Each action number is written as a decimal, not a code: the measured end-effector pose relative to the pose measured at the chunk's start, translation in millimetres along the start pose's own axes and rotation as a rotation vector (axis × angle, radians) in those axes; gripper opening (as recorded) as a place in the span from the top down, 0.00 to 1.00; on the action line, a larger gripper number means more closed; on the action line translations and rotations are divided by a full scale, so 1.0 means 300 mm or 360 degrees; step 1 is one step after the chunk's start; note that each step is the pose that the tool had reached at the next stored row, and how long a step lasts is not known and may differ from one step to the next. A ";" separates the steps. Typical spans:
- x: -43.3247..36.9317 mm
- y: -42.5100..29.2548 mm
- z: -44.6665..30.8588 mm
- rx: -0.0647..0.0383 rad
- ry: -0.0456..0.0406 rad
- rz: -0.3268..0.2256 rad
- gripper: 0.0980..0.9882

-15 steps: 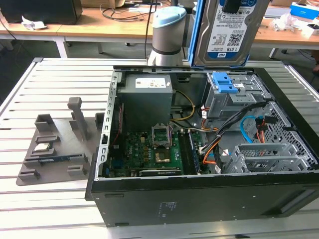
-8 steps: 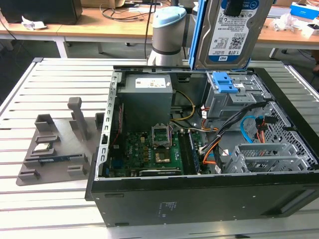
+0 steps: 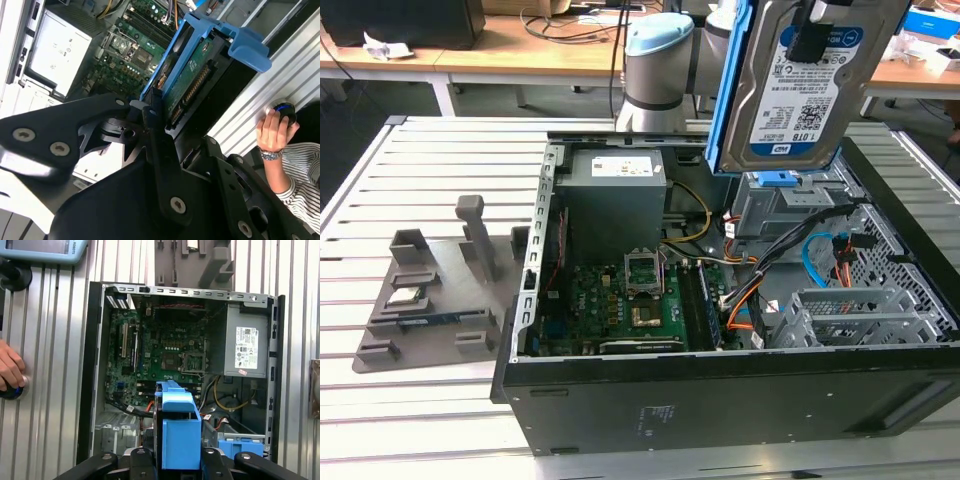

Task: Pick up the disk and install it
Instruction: 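Pick up the disk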

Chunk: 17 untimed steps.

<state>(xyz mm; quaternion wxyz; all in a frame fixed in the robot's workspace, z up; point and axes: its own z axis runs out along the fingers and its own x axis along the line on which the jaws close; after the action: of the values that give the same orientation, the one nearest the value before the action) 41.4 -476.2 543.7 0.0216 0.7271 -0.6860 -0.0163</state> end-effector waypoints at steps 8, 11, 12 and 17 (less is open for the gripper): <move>0.045 0.002 0.005 0.0000 0.0000 0.0000 0.70; 0.060 0.003 0.007 0.0000 0.0000 0.0001 0.70; 0.065 0.003 0.008 0.0000 0.0000 0.0001 0.70; 0.090 0.005 0.011 0.0000 0.0000 0.0001 0.70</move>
<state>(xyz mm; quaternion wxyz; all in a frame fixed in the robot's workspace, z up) 41.4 -503.3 540.7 0.0216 0.7269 -0.6862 -0.0163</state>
